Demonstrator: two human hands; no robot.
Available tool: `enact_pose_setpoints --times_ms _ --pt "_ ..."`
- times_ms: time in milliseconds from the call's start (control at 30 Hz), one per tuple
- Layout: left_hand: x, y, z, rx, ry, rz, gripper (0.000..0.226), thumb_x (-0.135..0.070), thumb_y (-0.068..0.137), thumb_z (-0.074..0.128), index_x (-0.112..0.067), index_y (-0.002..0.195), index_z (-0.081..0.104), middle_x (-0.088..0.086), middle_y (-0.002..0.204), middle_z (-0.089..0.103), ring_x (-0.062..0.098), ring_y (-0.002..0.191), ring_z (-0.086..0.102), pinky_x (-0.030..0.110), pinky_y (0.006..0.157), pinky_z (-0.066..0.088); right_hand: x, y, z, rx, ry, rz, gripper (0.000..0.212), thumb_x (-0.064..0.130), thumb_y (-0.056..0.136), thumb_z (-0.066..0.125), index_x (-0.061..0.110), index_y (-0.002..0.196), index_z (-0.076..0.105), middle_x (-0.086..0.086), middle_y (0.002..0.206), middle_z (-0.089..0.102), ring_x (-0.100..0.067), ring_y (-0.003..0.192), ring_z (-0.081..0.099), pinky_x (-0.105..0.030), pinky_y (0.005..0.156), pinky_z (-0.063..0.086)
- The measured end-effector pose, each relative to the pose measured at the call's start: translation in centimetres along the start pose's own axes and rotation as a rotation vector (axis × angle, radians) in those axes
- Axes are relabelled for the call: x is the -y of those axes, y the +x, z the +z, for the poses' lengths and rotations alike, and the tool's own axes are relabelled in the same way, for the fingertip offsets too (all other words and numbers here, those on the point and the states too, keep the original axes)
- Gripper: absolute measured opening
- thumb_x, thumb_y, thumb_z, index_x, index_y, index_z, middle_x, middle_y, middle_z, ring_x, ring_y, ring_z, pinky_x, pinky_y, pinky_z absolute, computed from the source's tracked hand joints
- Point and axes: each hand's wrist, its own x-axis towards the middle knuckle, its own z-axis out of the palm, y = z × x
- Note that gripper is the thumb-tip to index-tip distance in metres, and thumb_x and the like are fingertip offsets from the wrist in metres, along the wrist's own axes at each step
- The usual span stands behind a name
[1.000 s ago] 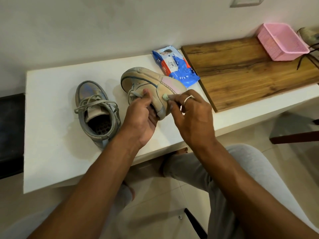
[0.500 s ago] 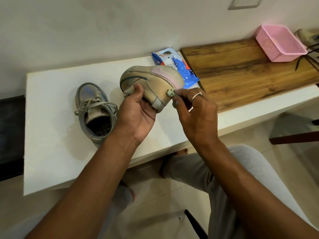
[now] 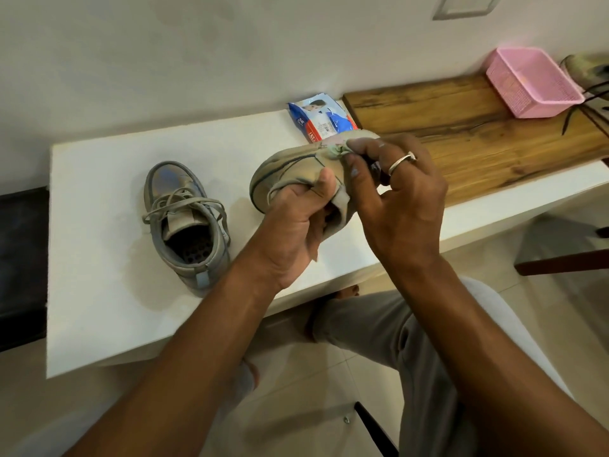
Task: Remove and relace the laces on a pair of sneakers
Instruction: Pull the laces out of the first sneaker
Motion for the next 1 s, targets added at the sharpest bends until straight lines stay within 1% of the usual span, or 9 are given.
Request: enact_pose_setpoints --times_ms 133,267,400,533,700,767,833,967,1000 --pt "0.0 0.1 0.0 -0.034 0.036 0.036 0.074 -0.040 0.082 0.068 -0.002 0.140 0.042 0.023 0.137 0.051 0.033 0.127 0.051 0.045 0.109 0.037 0.2 0.0 -0.6 -0.034 -0.010 -0.023 0.018 0.015 0.095 0.068 0.005 0.109 0.073 -0.010 0.102 0.067 -0.018 0.093 0.063 -0.035 0.071 0.054" --pt "-0.5 0.2 -0.3 -0.029 -0.057 0.081 0.068 -0.039 0.091 0.054 0.002 0.143 0.036 0.020 0.129 0.054 0.029 0.118 0.055 0.044 0.102 0.039 1.0 -0.7 -0.5 0.024 -0.025 -0.103 0.018 0.015 0.094 0.068 0.005 0.108 0.074 -0.010 0.099 0.069 -0.022 0.091 0.065 -0.038 0.073 0.054" --pt "-1.2 0.1 -0.3 -0.062 -0.112 0.121 0.069 -0.039 0.091 0.051 -0.001 0.145 0.034 0.022 0.133 0.052 0.030 0.118 0.056 0.036 0.095 0.049 0.2 0.3 -0.8 -0.045 -0.043 -0.038 0.018 0.018 0.094 0.068 0.007 0.107 0.075 -0.007 0.097 0.069 -0.017 0.091 0.063 -0.031 0.075 0.053" --pt "-1.7 0.2 -0.9 -0.063 -0.139 0.145 0.067 -0.043 0.097 0.045 0.003 0.144 0.032 0.021 0.122 0.055 0.025 0.104 0.062 0.035 0.086 0.052 1.6 -0.9 0.0 0.045 0.000 -0.117 0.016 0.015 0.093 0.070 0.007 0.105 0.075 -0.008 0.097 0.070 -0.019 0.090 0.065 -0.033 0.076 0.053" --pt "-1.7 0.3 -1.0 -0.092 -0.205 0.139 0.059 -0.039 0.101 0.040 0.001 0.144 0.035 0.029 0.140 0.046 0.034 0.122 0.053 0.045 0.108 0.041 0.7 0.2 -0.2 -0.025 -0.017 -0.041 0.015 0.016 0.092 0.069 0.009 0.104 0.076 -0.004 0.096 0.069 -0.015 0.091 0.062 -0.023 0.076 0.049" --pt "-1.9 0.2 -1.0 -0.114 -0.210 0.148 0.053 -0.039 0.102 0.039 0.001 0.136 0.042 0.029 0.131 0.052 0.033 0.114 0.057 0.042 0.097 0.049 1.3 -0.6 0.2 0.026 0.007 -0.053 0.015 0.014 0.092 0.069 0.007 0.104 0.076 -0.006 0.096 0.070 -0.017 0.090 0.063 -0.021 0.078 0.048" --pt "-2.2 0.2 -1.4 -0.126 -0.229 0.153 0.043 -0.040 0.103 0.036 -0.004 0.121 0.051 0.024 0.113 0.056 0.030 0.101 0.059 0.036 0.081 0.054 1.9 -1.2 0.7 0.066 0.045 -0.103 0.014 0.012 0.092 0.070 0.005 0.103 0.076 -0.008 0.095 0.070 -0.021 0.088 0.065 -0.027 0.078 0.051" --pt "-2.4 0.1 -1.2 -0.147 -0.249 0.168 0.041 -0.038 0.104 0.033 -0.006 0.115 0.056 0.021 0.116 0.059 0.030 0.107 0.060 0.039 0.093 0.050 1.8 -0.2 0.8 0.018 0.040 -0.057 0.014 0.013 0.092 0.069 0.007 0.103 0.076 -0.005 0.095 0.069 -0.018 0.090 0.064 -0.024 0.077 0.050" --pt "-2.5 0.1 -1.1 -0.151 -0.242 0.171 0.040 -0.038 0.104 0.033 -0.007 0.114 0.056 0.020 0.114 0.060 0.029 0.105 0.061 0.038 0.091 0.051 2.0 -0.4 1.0 0.017 0.050 -0.047 0.014 0.012 0.092 0.069 0.007 0.103 0.076 -0.005 0.095 0.069 -0.019 0.090 0.064 -0.024 0.077 0.050"
